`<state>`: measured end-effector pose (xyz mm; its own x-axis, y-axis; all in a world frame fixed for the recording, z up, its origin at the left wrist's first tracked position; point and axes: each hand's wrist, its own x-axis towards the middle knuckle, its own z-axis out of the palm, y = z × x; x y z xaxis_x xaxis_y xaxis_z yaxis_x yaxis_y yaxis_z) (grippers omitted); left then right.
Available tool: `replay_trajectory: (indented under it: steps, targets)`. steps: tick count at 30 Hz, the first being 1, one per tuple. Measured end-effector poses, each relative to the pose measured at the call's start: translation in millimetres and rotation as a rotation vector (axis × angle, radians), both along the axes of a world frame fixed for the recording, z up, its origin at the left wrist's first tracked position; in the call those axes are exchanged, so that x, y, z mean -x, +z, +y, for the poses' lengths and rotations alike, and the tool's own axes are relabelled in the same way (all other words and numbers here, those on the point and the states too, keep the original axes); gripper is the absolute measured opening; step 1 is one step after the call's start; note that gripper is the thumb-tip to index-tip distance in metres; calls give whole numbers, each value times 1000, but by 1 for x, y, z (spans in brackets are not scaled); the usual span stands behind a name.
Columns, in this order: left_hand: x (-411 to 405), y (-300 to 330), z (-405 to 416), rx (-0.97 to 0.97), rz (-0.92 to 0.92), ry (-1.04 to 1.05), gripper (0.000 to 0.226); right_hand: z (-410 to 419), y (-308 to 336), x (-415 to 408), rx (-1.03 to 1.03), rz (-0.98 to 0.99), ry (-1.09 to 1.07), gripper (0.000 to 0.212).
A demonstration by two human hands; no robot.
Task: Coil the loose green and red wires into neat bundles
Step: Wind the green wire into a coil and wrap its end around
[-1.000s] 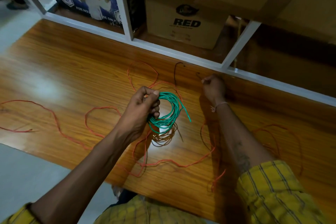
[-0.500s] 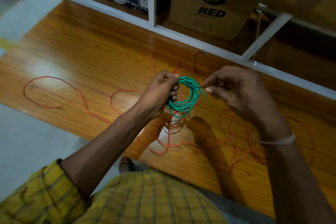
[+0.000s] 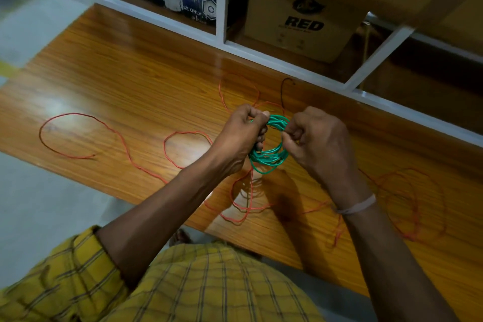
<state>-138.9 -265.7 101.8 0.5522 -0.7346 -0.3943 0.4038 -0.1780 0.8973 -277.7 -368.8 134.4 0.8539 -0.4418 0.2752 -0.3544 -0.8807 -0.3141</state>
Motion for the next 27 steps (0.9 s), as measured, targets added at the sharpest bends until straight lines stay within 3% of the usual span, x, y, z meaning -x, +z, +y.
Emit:
replay_trajectory:
  steps: [6,15,23,27]
  targets:
    - [0,3,-2,-1,-66,-52,16,11,-9,7,123,-156,-50,18]
    - [2,9,2,61,-237,-147,14,15,-17,19,174,-215,-36,17]
    - [3,17,1,127,-112,-173,12,24,-11,21,240,-293,-78,14]
    - [1,18,1,168,-94,-184,14,25,-11,21,131,-324,-58,9]
